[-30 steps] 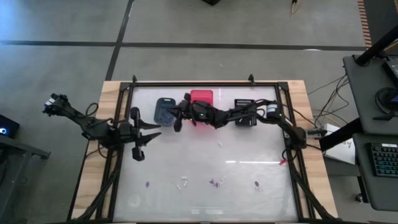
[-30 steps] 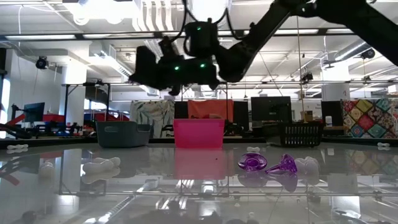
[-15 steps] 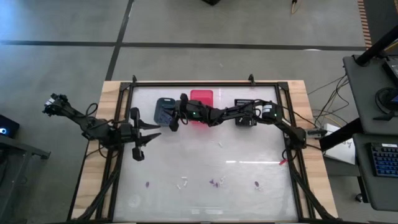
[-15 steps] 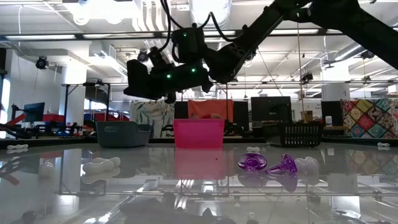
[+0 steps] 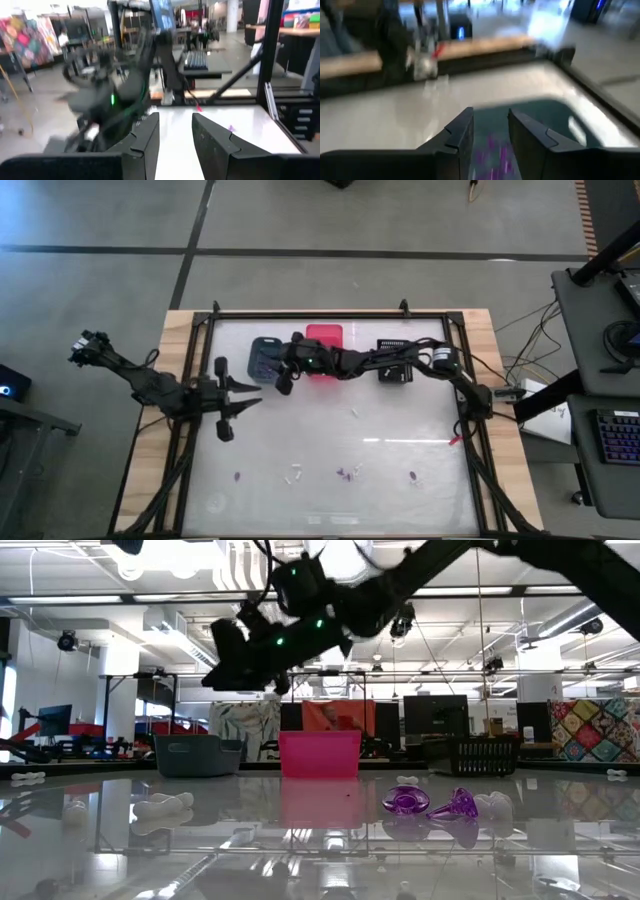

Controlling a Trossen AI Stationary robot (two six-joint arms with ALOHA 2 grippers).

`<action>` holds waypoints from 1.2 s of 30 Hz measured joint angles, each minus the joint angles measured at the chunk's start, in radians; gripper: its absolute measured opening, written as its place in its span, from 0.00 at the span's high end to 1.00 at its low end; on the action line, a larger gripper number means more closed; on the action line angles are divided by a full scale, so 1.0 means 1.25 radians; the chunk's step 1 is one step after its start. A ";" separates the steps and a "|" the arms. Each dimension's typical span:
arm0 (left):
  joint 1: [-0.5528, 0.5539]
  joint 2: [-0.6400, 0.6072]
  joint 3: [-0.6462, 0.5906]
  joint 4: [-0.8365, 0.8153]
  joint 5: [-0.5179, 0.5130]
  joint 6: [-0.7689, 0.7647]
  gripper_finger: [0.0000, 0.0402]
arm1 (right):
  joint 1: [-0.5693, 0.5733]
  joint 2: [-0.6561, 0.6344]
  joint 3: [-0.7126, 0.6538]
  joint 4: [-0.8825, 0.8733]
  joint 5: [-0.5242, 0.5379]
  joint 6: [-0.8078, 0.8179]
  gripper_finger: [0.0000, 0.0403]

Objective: Sort Halloween decoration
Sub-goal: Put the white bone toy into the black bin

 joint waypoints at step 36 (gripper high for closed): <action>0.001 0.170 0.005 -0.174 -0.021 -0.272 0.76 | 0.207 -0.221 -0.129 -1.038 0.063 0.446 0.73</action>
